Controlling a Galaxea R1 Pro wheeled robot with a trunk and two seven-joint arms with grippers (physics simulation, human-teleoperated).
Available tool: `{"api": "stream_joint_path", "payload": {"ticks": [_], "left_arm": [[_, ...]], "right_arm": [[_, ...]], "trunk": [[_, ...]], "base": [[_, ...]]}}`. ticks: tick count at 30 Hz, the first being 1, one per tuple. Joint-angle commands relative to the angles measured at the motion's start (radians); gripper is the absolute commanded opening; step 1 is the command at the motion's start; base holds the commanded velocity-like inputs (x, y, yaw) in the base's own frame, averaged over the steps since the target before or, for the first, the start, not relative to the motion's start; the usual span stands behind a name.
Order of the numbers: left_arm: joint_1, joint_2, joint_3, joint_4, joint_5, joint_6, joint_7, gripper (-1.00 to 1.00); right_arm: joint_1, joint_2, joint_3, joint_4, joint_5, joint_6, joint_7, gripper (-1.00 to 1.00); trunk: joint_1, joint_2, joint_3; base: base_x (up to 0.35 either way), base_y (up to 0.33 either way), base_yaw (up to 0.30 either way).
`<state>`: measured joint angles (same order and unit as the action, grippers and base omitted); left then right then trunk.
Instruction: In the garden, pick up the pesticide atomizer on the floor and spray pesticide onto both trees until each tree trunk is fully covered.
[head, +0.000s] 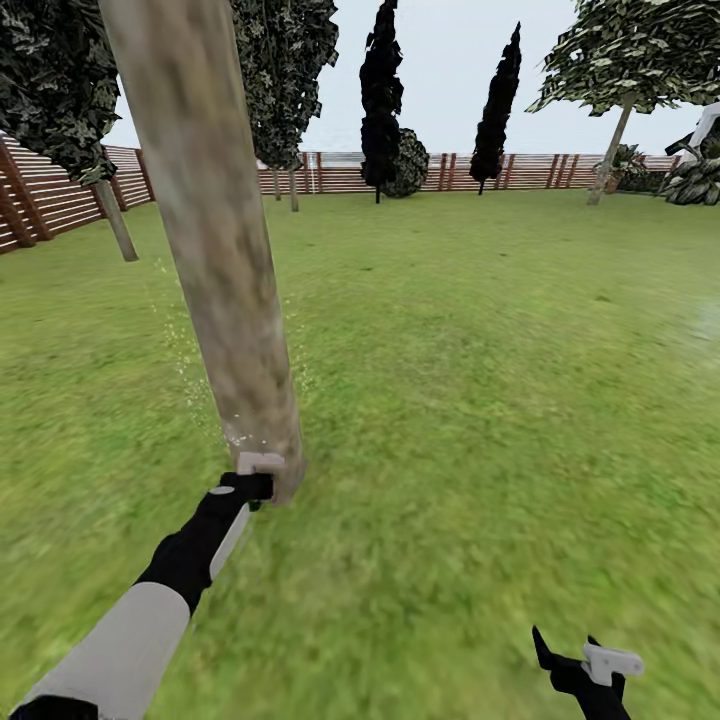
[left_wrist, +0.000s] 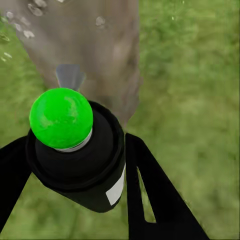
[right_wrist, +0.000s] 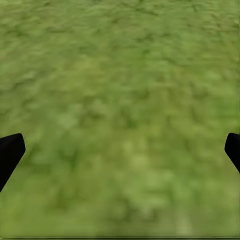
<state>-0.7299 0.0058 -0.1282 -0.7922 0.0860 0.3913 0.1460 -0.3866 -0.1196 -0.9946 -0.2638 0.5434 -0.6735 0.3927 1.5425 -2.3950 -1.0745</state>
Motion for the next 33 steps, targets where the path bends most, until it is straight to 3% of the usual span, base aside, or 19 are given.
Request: {"api": "stream_joint_path", "payload": {"ticks": [1, 3, 4, 7, 9, 12, 14, 17, 20, 21, 22, 24, 26, 27, 28, 29, 32, 33], "left_arm": [[-0.002, 0.028, 0.000, -0.002, 0.007, 0.003, -0.006, -1.00], [-0.008, 0.120, -0.001, -0.007, 0.015, 0.006, -0.011, -1.00], [-0.005, 0.125, -0.004, -0.018, 0.011, 0.005, -0.011, -1.00], [0.007, 0.124, -0.011, -0.130, -0.021, 0.020, -0.010, -1.00], [0.007, 0.115, -0.006, -0.161, -0.018, 0.145, -0.009, -1.00], [0.007, 0.041, -0.011, -0.219, -0.029, 0.236, -0.007, -1.00], [0.007, 0.054, 0.000, -0.233, -0.029, 0.244, -0.010, -1.00], [0.007, 0.102, 0.003, -0.258, -0.019, 0.245, -0.011, -1.00], [0.007, 0.093, -0.002, -0.282, -0.016, 0.245, -0.011, -1.00], [0.007, 0.079, -0.003, -0.289, -0.016, 0.245, -0.011, -1.00], [0.007, 0.046, -0.005, -0.300, -0.017, 0.245, -0.011, -1.00], [0.007, 0.027, -0.005, -0.326, -0.017, 0.246, -0.011, -1.00], [0.006, 0.028, -0.003, -0.352, -0.016, 0.256, -0.011, -1.00], [0.006, 0.044, 0.015, -0.377, -0.017, 0.292, -0.012, -1.00], [0.006, 0.070, 0.061, -0.407, -0.016, 0.305, -0.028, -1.00], [0.006, 0.076, 0.072, -0.425, -0.018, 0.314, -0.054, -1.00], [0.007, 0.068, 0.063, -0.459, -0.024, 0.361, -0.102, -1.00], [0.004, 0.063, 0.009, -0.462, -0.022, 0.365, -0.104, -1.00]], "right_arm": [[0.000, 0.000, 0.000, 0.001, 0.000, 0.000, 0.000, 1.00], [0.000, 0.000, -0.001, 0.001, 0.000, 0.000, 0.000, 1.00], [0.000, 0.000, -0.001, 0.001, 0.000, 0.000, 0.000, 1.00], [0.000, 0.000, -0.001, 0.001, 0.000, 0.000, 0.000, 1.00], [0.000, 0.000, -0.001, 0.001, 0.000, 0.000, 0.000, 1.00], [0.000, -0.001, -0.002, 0.001, 0.000, 0.000, 0.000, 1.00], [0.000, -0.002, -0.002, 0.000, -0.001, 0.000, 0.000, 1.00], [0.000, -0.002, -0.002, 0.000, -0.001, 0.000, 0.000, 1.00], [0.000, -0.002, -0.002, 0.000, -0.001, 0.000, 0.000, 1.00], [0.000, -0.002, -0.002, 0.000, -0.001, 0.000, 0.000, 1.00], [0.000, -0.002, -0.002, 0.000, 0.000, 0.000, 0.000, 1.00], [0.000, -0.002, -0.002, 0.001, 0.000, 0.000, 0.000, 1.00], [0.000, -0.002, -0.002, 0.001, 0.000, 0.000, 0.000, 1.00], [0.000, -0.002, -0.002, 0.001, 0.000, 0.000, 0.000, 1.00], [0.000, -0.002, -0.002, 0.001, 0.000, 0.000, 0.000, 1.00], [0.000, -0.002, -0.002, 0.001, 0.000, 0.000, 0.000, 1.00], [0.000, -0.002, -0.002, 0.001, 0.000, 0.000, 0.000, 1.00], [0.000, -0.002, -0.001, 0.001, 0.000, 0.000, 0.000, 1.00]], "trunk": [[0.000, 0.000, 0.000], [0.000, 0.000, 0.000], [0.000, 0.000, 0.000], [0.000, 0.000, 0.000], [0.000, 0.000, 0.000], [0.000, 0.000, 0.000], [0.000, 0.000, 0.000], [0.000, 0.000, 0.000], [0.000, 0.000, 0.000], [0.000, 0.000, 0.000], [0.000, 0.000, 0.000], [0.000, 0.000, 0.000], [0.000, 0.000, 0.000], [0.000, 0.000, 0.000], [0.000, 0.000, 0.000], [0.000, 0.000, 0.000], [0.000, 0.000, 0.000], [0.000, 0.000, 0.000]], "base": [[0.000, 0.000, 0.000], [0.000, 0.000, 0.000], [0.000, 0.000, 0.000], [0.000, 0.000, 0.000], [0.000, 0.000, 0.000], [0.000, 0.000, 0.000], [0.000, 0.000, 0.000], [-0.178, 0.000, 0.000], [-0.297, 0.000, 0.000], [-0.120, 0.000, 0.000], [-0.031, 0.000, 0.000], [-0.011, 0.000, 0.000], [-0.003, 0.000, 0.000], [0.000, 0.000, 0.000], [0.000, 0.000, 0.000], [0.000, 0.000, 0.000], [-0.179, 0.000, 0.000], [-0.323, 0.000, 0.000]]}}
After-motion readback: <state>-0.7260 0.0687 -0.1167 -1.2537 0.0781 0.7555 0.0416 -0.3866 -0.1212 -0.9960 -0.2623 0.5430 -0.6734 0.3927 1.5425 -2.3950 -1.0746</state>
